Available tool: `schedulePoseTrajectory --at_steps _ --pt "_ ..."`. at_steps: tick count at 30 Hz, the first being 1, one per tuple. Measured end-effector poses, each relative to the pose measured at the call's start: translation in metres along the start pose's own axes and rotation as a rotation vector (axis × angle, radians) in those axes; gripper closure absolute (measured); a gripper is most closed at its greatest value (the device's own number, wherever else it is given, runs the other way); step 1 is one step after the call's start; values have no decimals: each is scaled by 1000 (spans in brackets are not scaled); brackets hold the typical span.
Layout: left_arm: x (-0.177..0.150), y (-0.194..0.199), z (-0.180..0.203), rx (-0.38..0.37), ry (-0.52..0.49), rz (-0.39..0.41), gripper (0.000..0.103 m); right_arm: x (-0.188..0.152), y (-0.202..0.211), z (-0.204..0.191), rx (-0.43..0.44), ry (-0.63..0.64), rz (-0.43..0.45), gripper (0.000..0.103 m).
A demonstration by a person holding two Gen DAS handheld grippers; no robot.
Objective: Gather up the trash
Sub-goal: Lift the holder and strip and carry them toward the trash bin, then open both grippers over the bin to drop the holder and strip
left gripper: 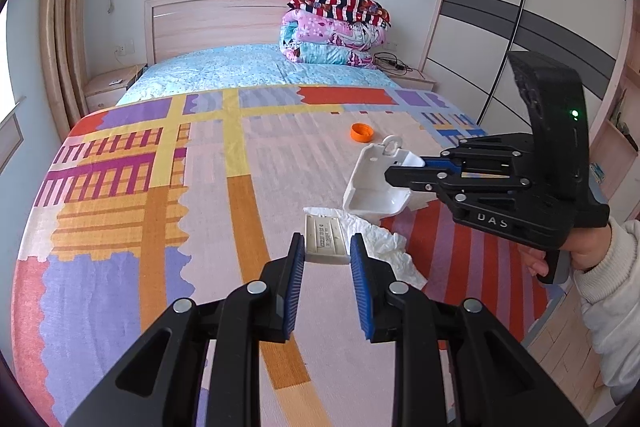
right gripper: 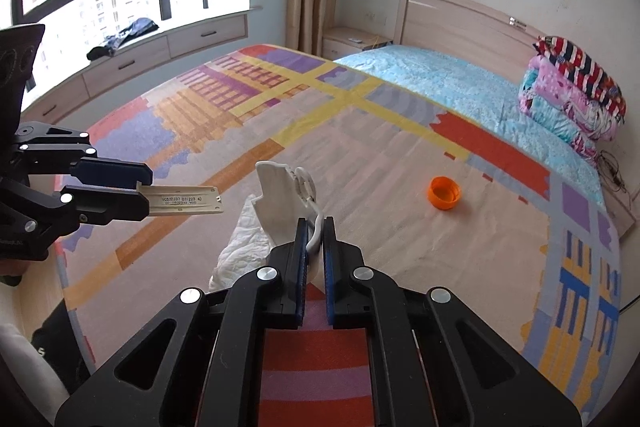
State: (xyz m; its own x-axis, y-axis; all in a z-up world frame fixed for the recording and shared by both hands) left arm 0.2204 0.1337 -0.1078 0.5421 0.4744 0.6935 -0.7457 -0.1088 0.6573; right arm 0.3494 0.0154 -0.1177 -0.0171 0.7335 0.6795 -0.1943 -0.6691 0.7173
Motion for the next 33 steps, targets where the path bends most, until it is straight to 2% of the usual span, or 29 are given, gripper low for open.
schedulePoseTrajectory --at_steps 7,10,16,20,24,27,33 --pt "1 19 13 -24 -13 24 80 3 34 -7 -57 -23 53 95" --pt "-1 29 20 -38 -24 31 80 3 48 -13 -41 -48 47 95" --pt "-11 51 25 -65 -26 47 80 -3 78 -43 -75 6 28 95" --pt "-27 64 24 -68 -23 44 80 -19 92 -66 -138 14 -10 95" --pt "-47 75 27 -75 -39 30 80 -41 99 -80 -107 -60 -48 95" --pt "-62 81 28 -101 -31 3 80 -57 104 -92 -124 -69 -87 95" --pt "-90 95 38 -143 -52 -29 80 -80 121 -117 -99 -110 -110 95"
Point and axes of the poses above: each gripper's, at about its wrist camera, not at the fingertips, and y roughly against the way its jaws point, z to its right, x to its top, the point moved 4 cm from there along -y, roughly the way its jaws point, and after that the axes turned 11 degrees about y, right-handed, at the moved point
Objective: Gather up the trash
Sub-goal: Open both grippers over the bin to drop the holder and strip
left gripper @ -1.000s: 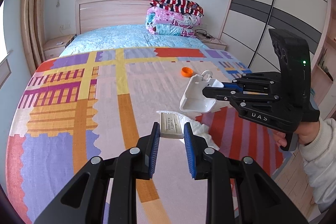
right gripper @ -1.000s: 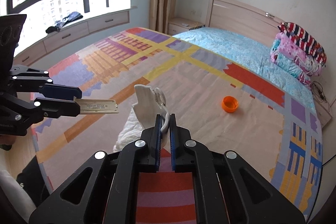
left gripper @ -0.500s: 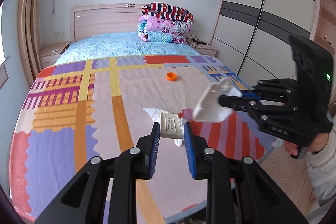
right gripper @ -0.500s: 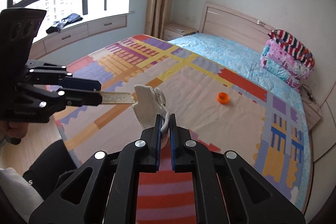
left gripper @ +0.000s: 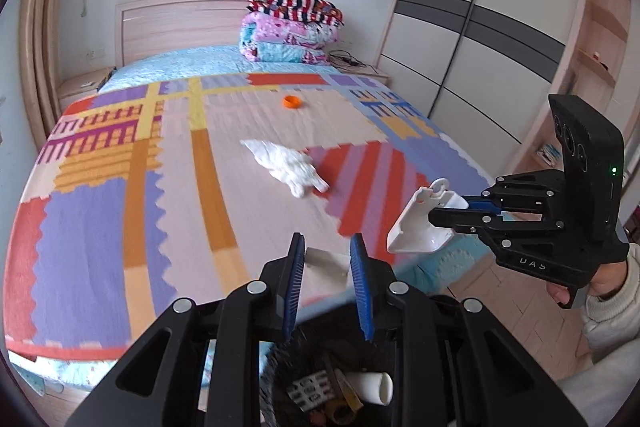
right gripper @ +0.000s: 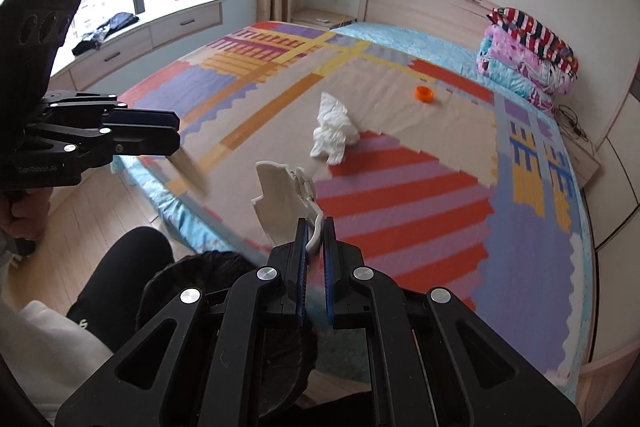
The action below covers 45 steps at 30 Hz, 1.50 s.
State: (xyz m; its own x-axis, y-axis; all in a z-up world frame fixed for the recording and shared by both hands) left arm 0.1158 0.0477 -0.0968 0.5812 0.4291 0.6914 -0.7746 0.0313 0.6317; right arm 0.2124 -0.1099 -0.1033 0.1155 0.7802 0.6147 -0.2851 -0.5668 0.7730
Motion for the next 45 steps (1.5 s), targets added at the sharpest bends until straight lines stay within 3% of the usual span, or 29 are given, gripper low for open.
schedulePoseTrajectory --at_steps 7,12,26,36,45 --pt "-41 -8 17 -21 -38 -79 80 -34 0 -39 67 -28 -39 95" --pt "-68 -19 15 -25 -27 -145 80 -58 -15 -61 57 -29 -107 95" --pt "-154 -82 -25 39 75 -380 80 -109 -76 -84 104 -105 -269 95" --pt "-175 -105 -32 37 116 -453 80 -137 -116 -96 199 -191 -360 95" --pt "-174 -110 -32 44 119 -469 80 -139 -118 -98 215 -183 -354 94"
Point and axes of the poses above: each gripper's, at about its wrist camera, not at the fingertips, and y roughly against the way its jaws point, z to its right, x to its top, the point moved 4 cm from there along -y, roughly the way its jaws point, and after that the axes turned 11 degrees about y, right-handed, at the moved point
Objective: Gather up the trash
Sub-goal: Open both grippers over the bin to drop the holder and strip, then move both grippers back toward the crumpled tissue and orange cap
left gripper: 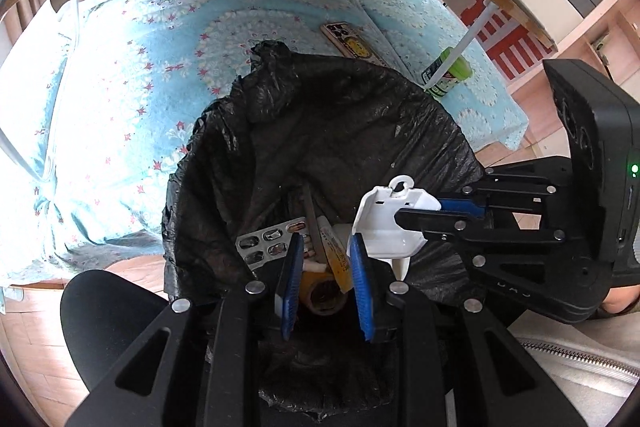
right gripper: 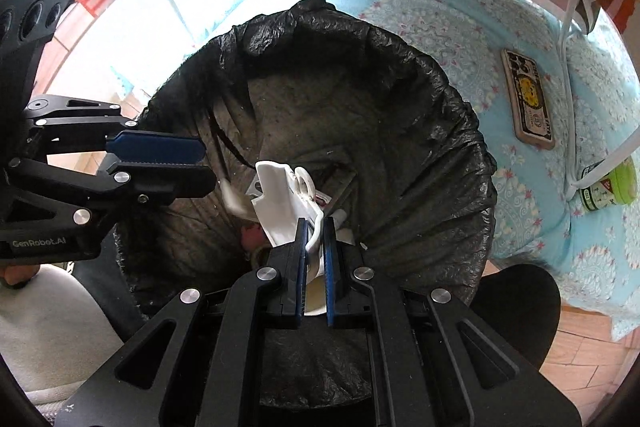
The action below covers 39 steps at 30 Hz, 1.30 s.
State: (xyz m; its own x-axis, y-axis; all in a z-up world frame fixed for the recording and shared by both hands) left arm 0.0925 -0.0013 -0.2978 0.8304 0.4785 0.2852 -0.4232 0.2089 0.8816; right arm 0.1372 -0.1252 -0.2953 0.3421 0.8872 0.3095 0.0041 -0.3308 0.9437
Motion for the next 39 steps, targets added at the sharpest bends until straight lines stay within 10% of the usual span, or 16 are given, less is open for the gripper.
schedulePoseTrajectory --at_steps 3,5,39 --pt "1 -1 -1 -4 17 1 72 2 2 0 -1 2 14 76" --pt "3 4 -1 -13 22 24 49 3 6 -1 -11 2 31 67" --pt "65 143 46 -32 -184 367 49 67 145 28 -145 70 406 66"
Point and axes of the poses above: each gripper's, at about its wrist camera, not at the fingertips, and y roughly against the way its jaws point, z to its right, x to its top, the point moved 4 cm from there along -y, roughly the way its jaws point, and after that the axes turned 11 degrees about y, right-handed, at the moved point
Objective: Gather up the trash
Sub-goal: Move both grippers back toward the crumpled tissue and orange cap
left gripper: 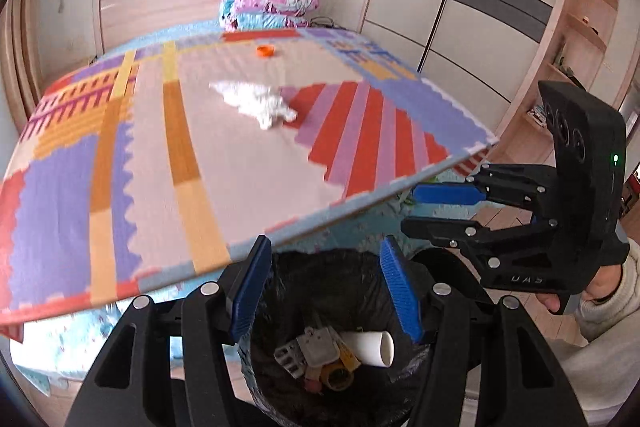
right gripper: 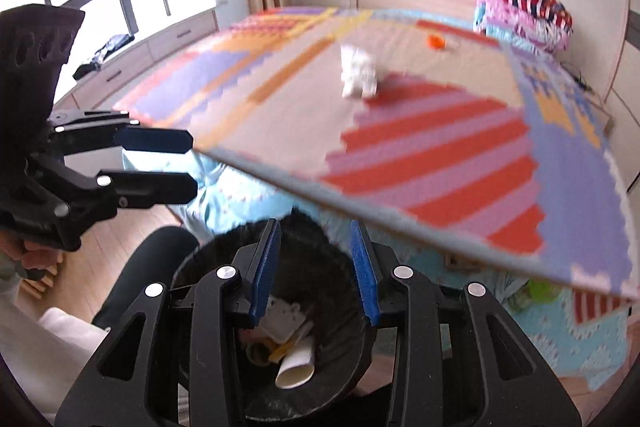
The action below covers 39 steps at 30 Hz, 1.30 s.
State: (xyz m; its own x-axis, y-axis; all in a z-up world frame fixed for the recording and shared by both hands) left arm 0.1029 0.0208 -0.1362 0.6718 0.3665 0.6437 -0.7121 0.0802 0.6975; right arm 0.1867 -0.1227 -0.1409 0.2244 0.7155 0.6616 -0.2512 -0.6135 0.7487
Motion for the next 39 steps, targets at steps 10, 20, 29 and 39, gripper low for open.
schedulePoseTrajectory --at_steps 10,20,29,39 --pt "35 -4 2 -7 -22 48 49 38 -5 28 -41 21 41 65" --pt "72 -22 -4 -4 -44 71 49 70 -14 65 -88 11 66 59" --pt "104 -45 -13 -8 -50 77 49 100 -37 95 -111 11 69 58" --pt "121 -86 -26 11 -38 34 49 125 -66 120 -120 -3 60 53"
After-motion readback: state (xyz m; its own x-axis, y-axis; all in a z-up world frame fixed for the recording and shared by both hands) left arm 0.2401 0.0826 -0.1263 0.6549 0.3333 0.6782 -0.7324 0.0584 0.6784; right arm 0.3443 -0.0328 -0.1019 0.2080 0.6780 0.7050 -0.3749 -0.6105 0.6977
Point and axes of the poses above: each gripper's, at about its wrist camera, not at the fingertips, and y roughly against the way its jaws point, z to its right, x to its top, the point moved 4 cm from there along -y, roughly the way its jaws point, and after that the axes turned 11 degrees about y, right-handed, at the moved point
